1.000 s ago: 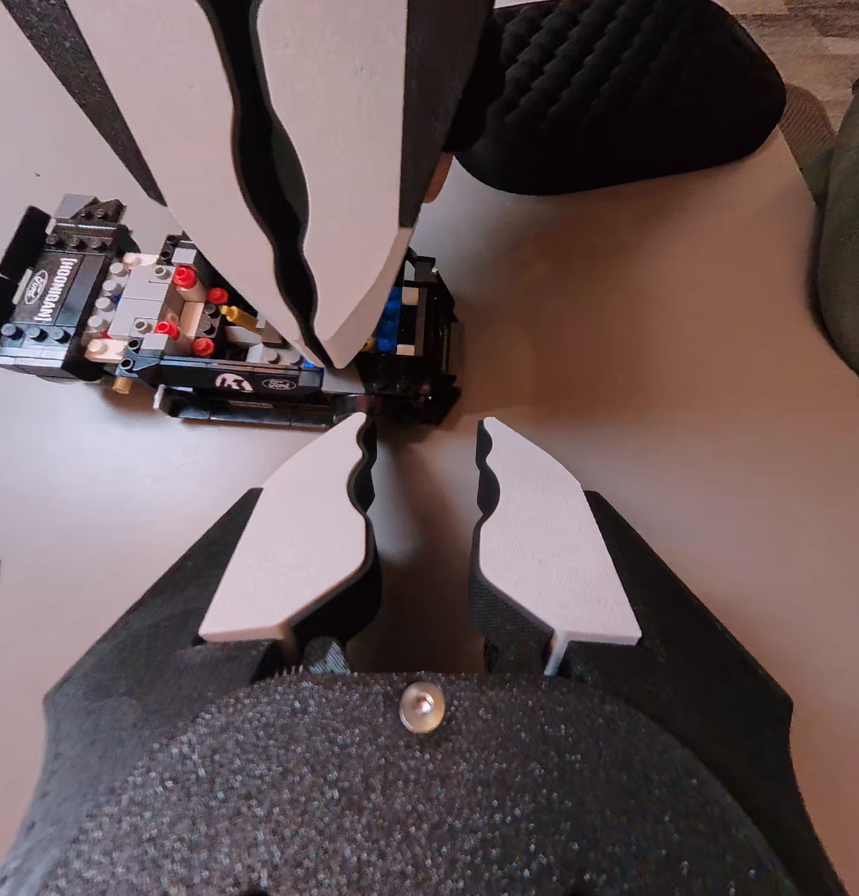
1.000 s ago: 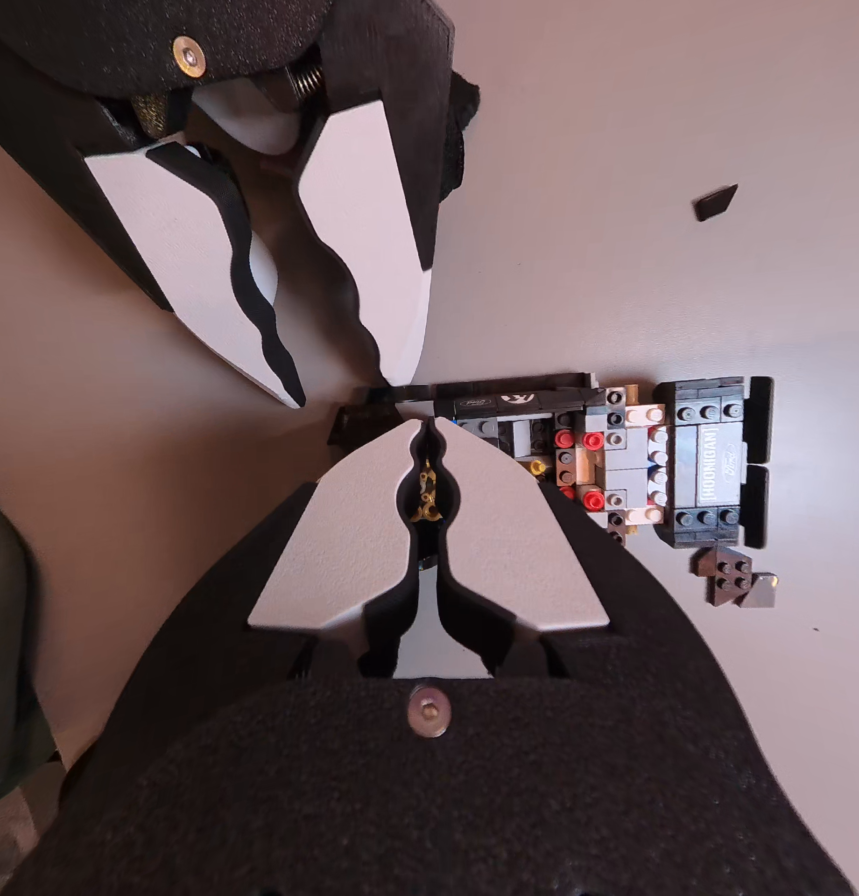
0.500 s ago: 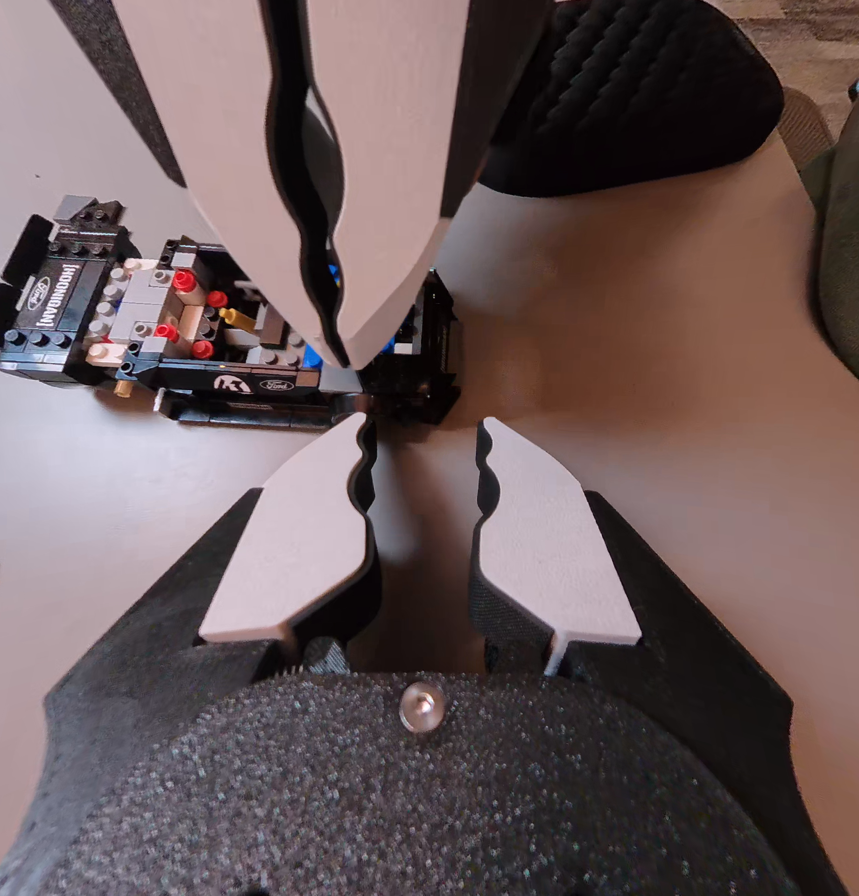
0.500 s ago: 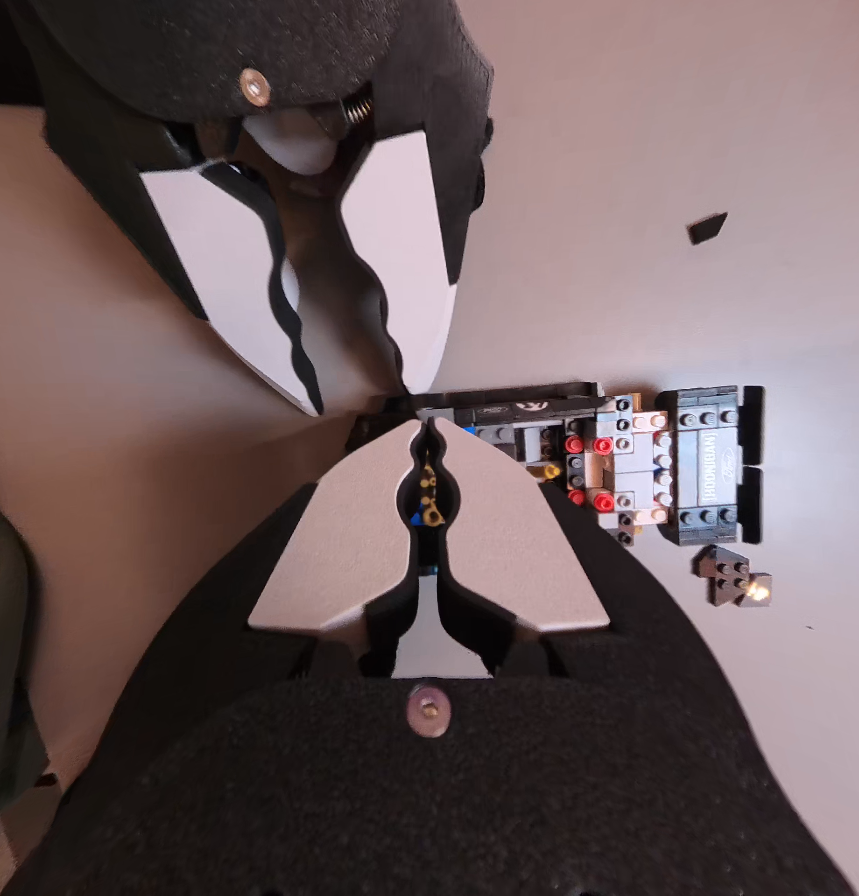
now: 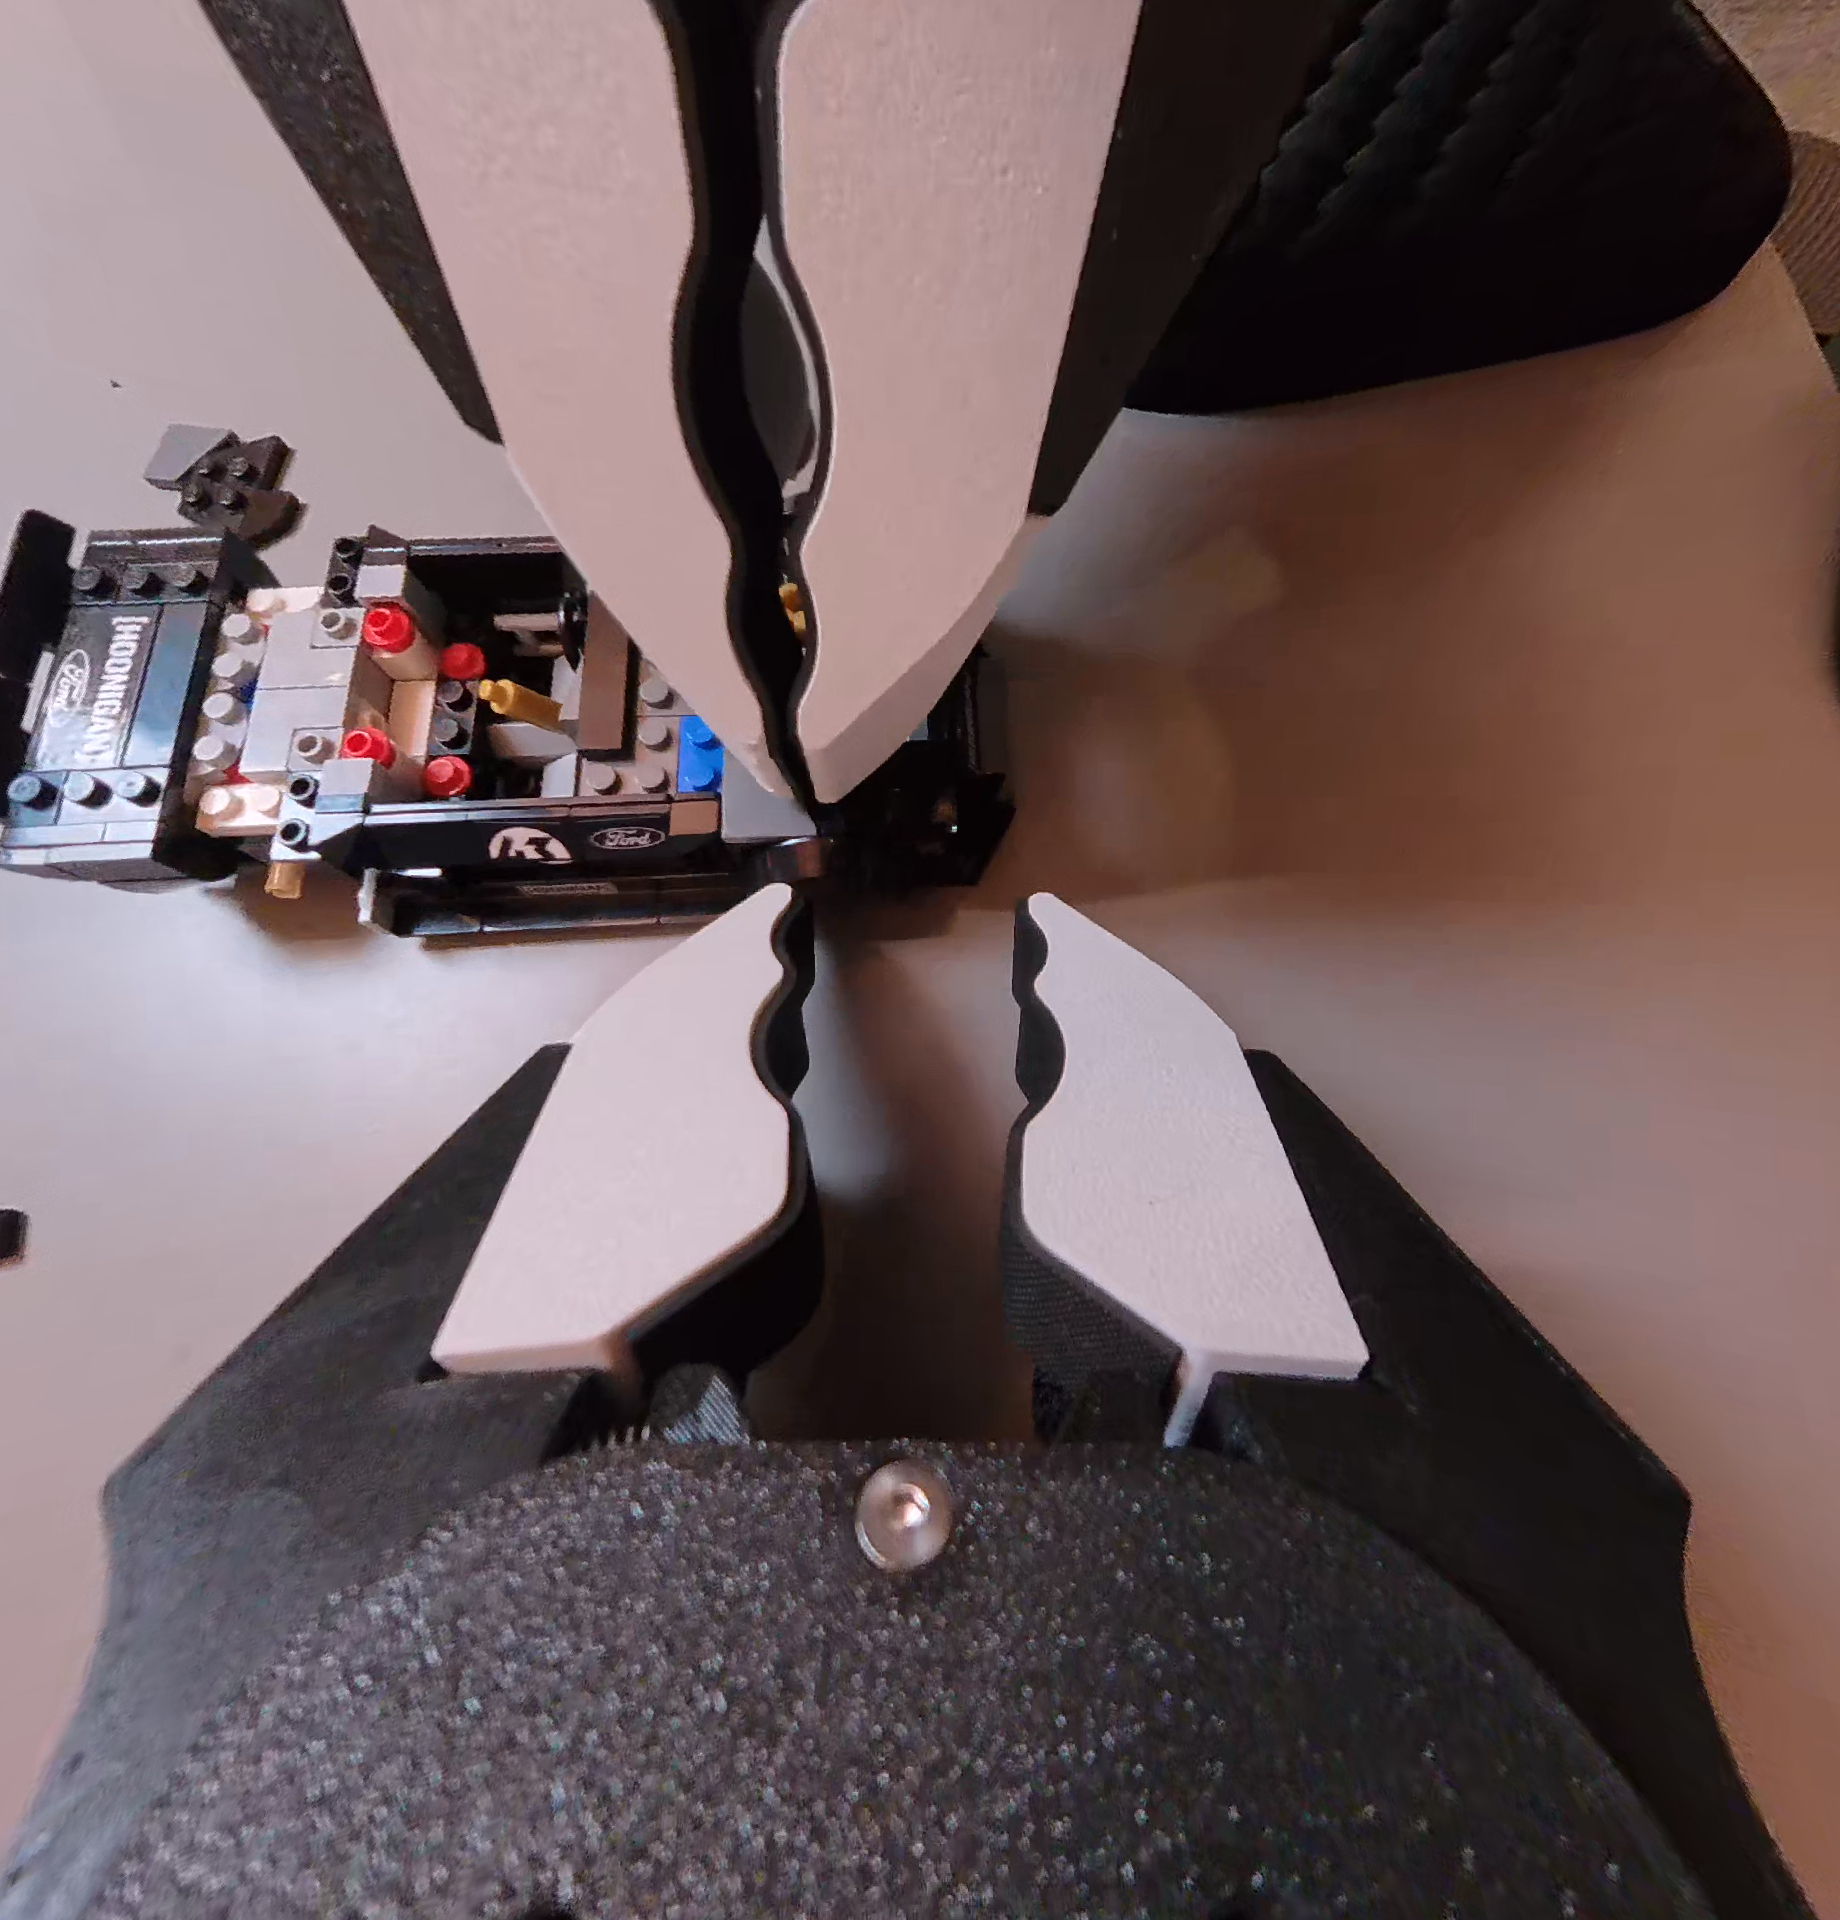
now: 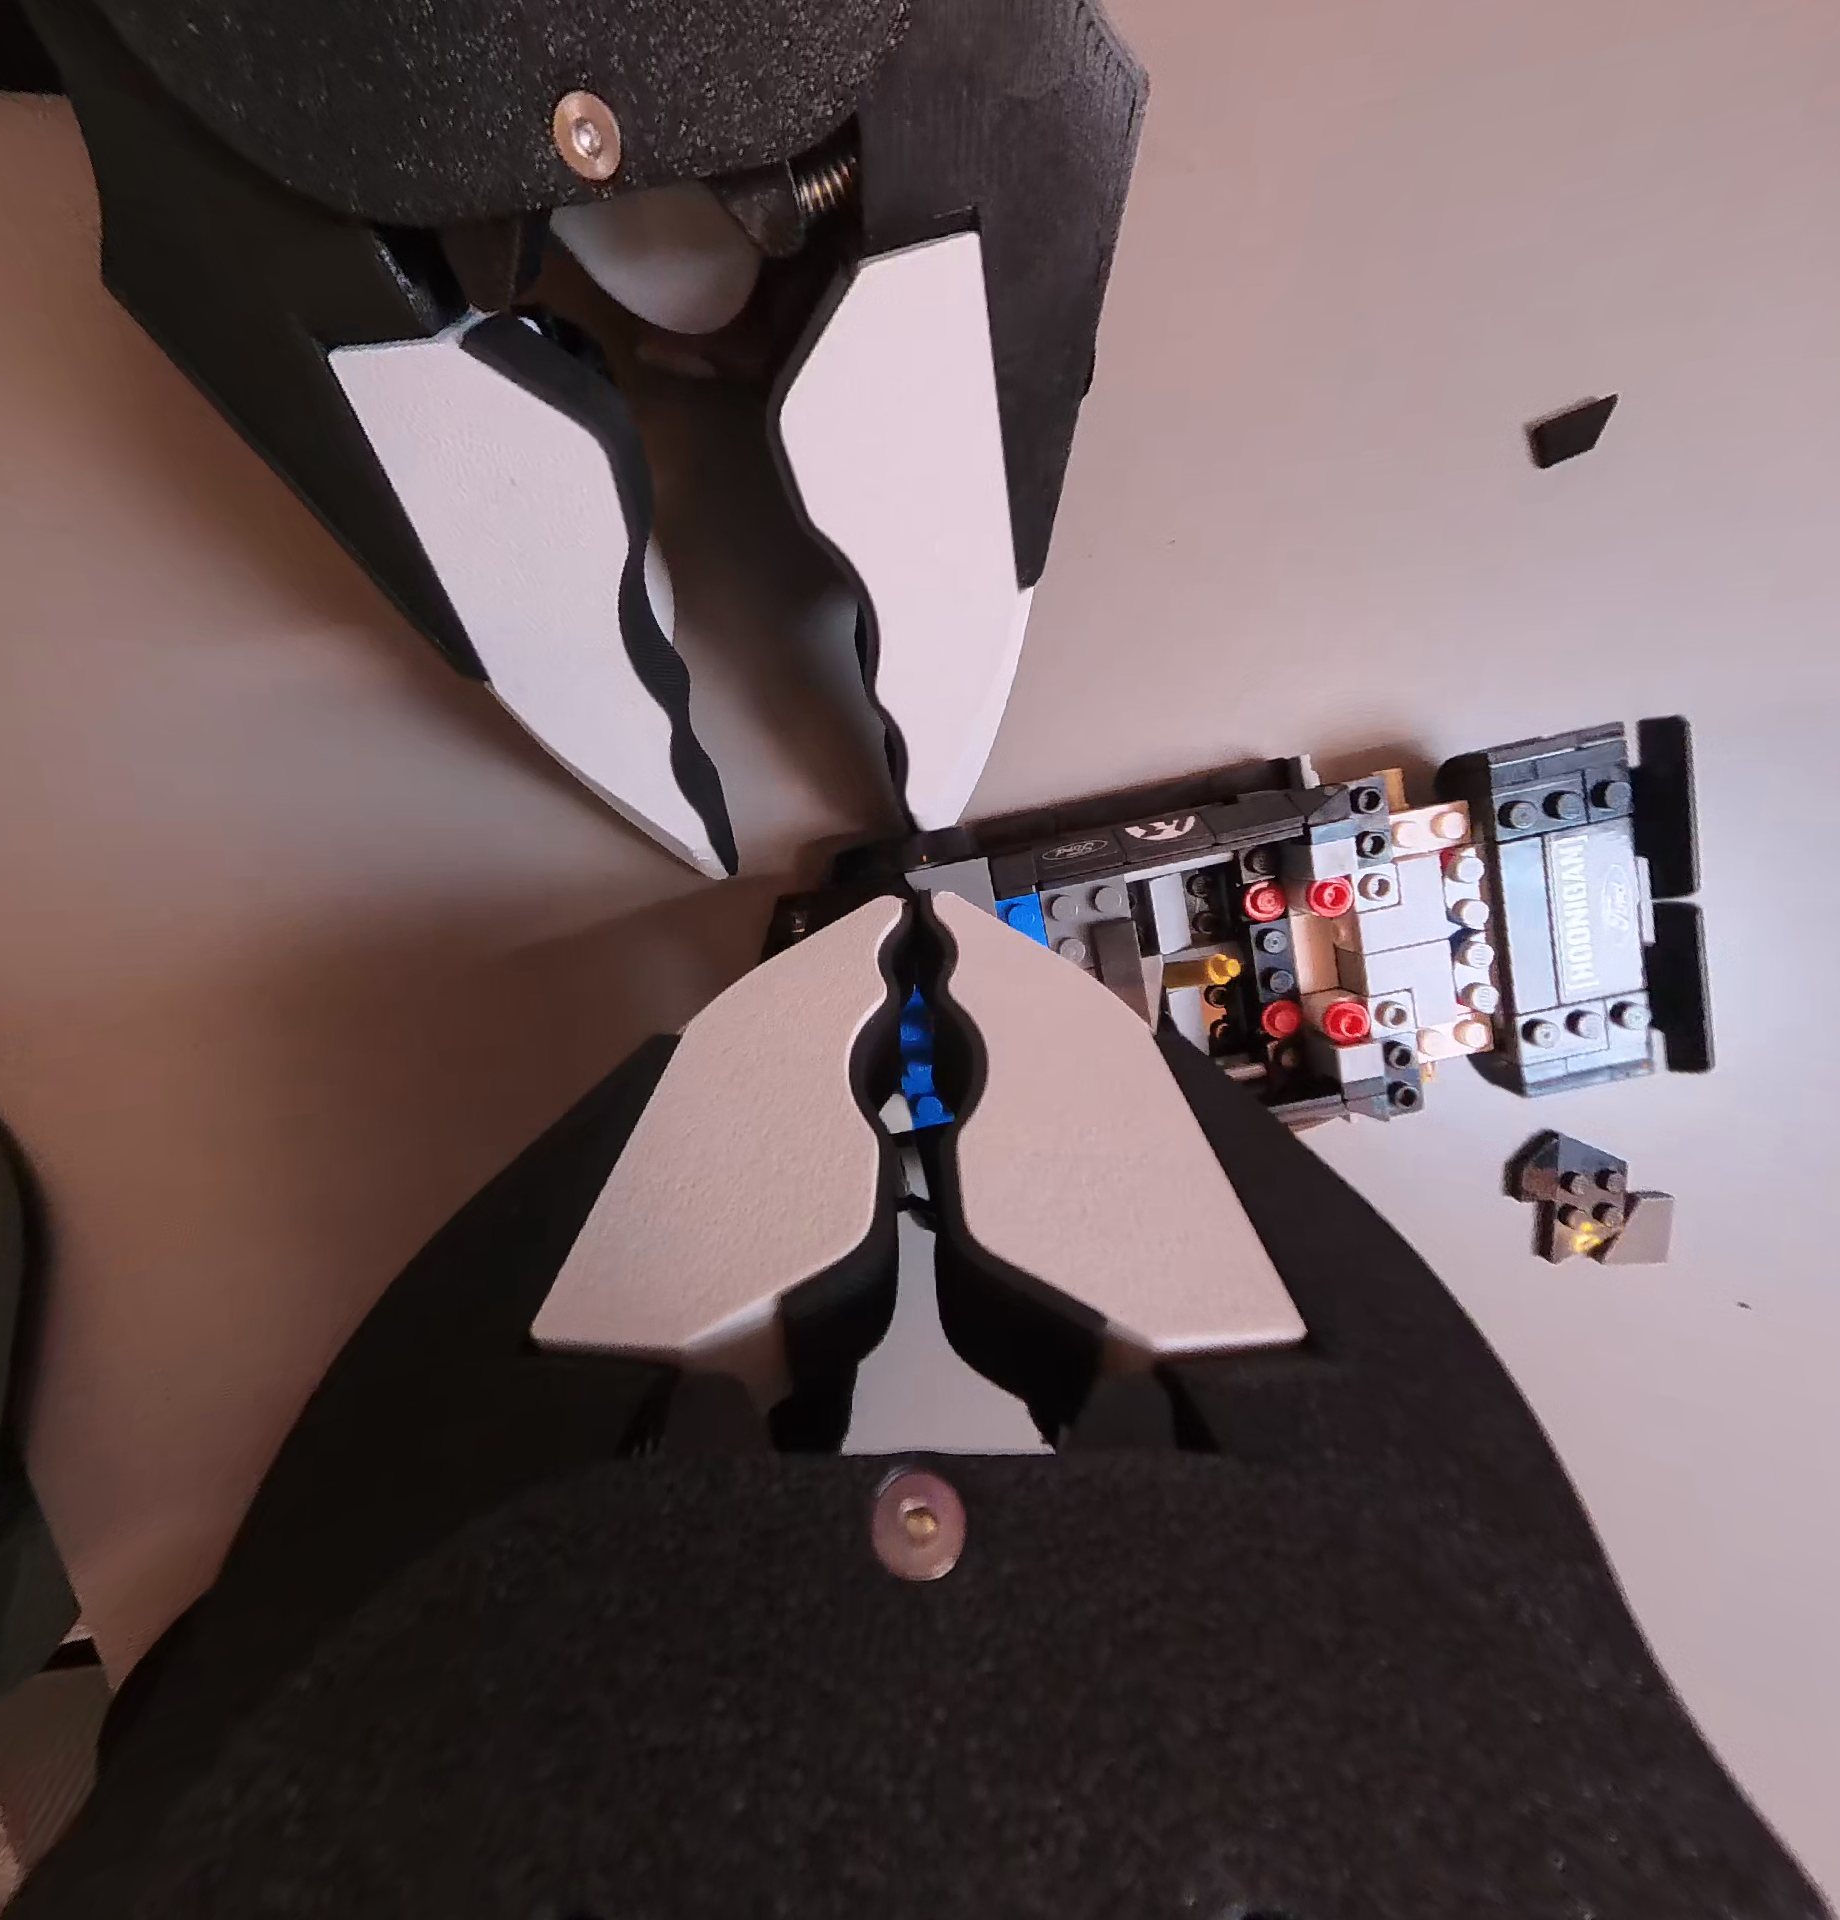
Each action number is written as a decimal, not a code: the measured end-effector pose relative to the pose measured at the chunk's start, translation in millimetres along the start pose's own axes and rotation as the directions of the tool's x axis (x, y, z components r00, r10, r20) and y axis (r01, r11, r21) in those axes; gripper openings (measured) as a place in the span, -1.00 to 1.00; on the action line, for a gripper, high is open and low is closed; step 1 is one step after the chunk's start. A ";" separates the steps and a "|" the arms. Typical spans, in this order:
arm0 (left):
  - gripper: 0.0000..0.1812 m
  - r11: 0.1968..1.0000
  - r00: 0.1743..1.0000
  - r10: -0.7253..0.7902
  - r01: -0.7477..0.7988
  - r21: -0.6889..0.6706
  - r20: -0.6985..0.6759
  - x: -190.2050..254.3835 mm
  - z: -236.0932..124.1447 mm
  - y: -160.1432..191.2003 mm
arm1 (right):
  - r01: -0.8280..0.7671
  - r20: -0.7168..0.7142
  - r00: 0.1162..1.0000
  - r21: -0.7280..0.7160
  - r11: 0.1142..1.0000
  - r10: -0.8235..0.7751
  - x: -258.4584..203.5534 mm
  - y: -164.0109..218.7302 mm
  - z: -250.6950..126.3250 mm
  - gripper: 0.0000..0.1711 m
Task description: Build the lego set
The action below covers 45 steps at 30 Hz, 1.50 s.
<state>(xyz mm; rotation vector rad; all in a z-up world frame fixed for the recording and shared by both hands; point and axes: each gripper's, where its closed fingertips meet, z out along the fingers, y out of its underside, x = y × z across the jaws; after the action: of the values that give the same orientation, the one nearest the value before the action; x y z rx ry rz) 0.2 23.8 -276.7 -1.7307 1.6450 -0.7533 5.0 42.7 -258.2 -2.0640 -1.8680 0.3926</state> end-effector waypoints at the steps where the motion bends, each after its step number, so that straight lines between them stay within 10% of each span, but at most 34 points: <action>1: -0.60 1.000 1.000 -0.002 0.002 0.001 0.000 -0.1 0.0 -0.2 | 0.000 -0.004 1.000 0.003 1.000 0.000 -0.2 0.3 -0.2 -1.00; 19: -0.62 1.000 1.000 -0.002 0.002 -0.001 0.007 0.2 1.1 -0.5 | 0.002 -0.125 0.992 0.097 0.995 0.011 -0.3 0.4 -1.7 -1.00; 29: -0.60 1.000 1.000 -0.024 0.024 0.013 0.015 -3.8 -2.2 0.3 | -0.125 -0.132 0.973 0.380 0.916 0.188 6.2 2.5 -33.6 -1.00; 36: -0.57 0.996 0.996 -0.072 0.070 0.059 0.044 -15.2 -13.5 -1.6 | -0.302 -0.042 0.936 0.420 0.856 0.350 6.9 45.5 -26.6 -0.35; 45: -0.63 0.981 0.953 -0.171 0.140 0.136 0.252 -62.9 -37.9 -0.7 | -0.235 -0.067 0.958 0.374 0.897 0.279 -5.1 36.2 -10.9 -0.56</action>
<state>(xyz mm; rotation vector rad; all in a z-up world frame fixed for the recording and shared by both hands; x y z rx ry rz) -32.0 84.4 -251.0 -1.8049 1.2743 -0.6456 41.7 33.8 -263.5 -2.0260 -1.3348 0.6149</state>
